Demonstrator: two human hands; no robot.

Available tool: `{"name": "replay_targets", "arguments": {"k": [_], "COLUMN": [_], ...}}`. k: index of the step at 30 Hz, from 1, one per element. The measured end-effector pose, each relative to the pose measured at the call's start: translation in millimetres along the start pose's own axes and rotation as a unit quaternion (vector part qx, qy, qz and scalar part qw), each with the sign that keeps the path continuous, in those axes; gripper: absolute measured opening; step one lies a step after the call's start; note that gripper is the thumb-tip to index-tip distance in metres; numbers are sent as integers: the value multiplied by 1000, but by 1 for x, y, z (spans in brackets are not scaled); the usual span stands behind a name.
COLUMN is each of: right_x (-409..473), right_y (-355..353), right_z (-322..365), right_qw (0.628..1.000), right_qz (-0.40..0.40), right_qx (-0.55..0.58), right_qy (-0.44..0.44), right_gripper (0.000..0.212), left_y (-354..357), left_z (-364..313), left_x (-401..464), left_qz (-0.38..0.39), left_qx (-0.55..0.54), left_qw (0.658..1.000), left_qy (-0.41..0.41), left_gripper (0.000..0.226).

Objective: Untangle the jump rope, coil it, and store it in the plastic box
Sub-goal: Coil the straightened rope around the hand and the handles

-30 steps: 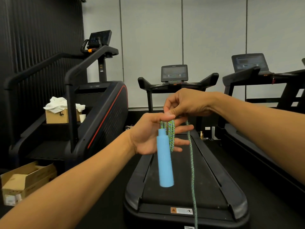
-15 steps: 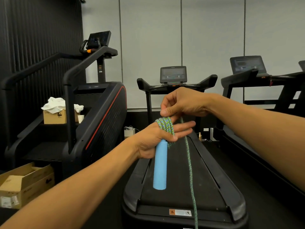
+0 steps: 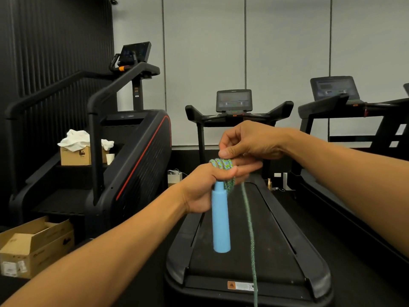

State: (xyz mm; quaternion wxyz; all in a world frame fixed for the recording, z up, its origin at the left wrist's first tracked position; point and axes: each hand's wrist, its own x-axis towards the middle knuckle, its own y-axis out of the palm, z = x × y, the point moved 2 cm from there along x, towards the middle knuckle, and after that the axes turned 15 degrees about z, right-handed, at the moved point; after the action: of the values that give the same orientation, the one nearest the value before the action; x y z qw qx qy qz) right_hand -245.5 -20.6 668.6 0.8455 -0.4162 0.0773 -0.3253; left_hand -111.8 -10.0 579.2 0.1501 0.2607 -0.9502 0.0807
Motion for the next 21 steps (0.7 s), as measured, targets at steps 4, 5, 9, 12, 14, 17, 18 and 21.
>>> {"name": "replay_targets", "arguments": {"k": [4,5,9,12,14,17,18,21], "right_x": [0,0,-1,-1,-3,0,2,0], "right_y": [1,1,4,9,12,20,22,17], "right_z": [-1,-1,1,3,0,-7,-12,-16], "right_qw": [1000,1000,1000,995,982,967,967,950], "right_qz": [1,-3,-12,14,49,123,137,169], "right_qx": [19,7,5,94,181,223,216,260], "right_qy": [0,-3,-23,-30,-17,14,22,33], "right_gripper": [10,11,10,8,5,16,19,18], "left_y": [-6,-4,4,6,5,4,5,8], "left_z": [3,3,-1,-4,-4,-1,1,0], "left_x": [-2,-2,-4,-10,-14,-18,-19,-21], "left_qz": [-12,7,62,139,185,217,223,243], "left_qx": [-36,-44,-29,-22,-38,-36,-36,-48], "left_qw": [999,999,998,990,982,975,974,969], "left_qy": [-4,1,4,-1,-9,-14,-16,-15], "left_gripper": [59,61,72,81,81,79,79,77]}}
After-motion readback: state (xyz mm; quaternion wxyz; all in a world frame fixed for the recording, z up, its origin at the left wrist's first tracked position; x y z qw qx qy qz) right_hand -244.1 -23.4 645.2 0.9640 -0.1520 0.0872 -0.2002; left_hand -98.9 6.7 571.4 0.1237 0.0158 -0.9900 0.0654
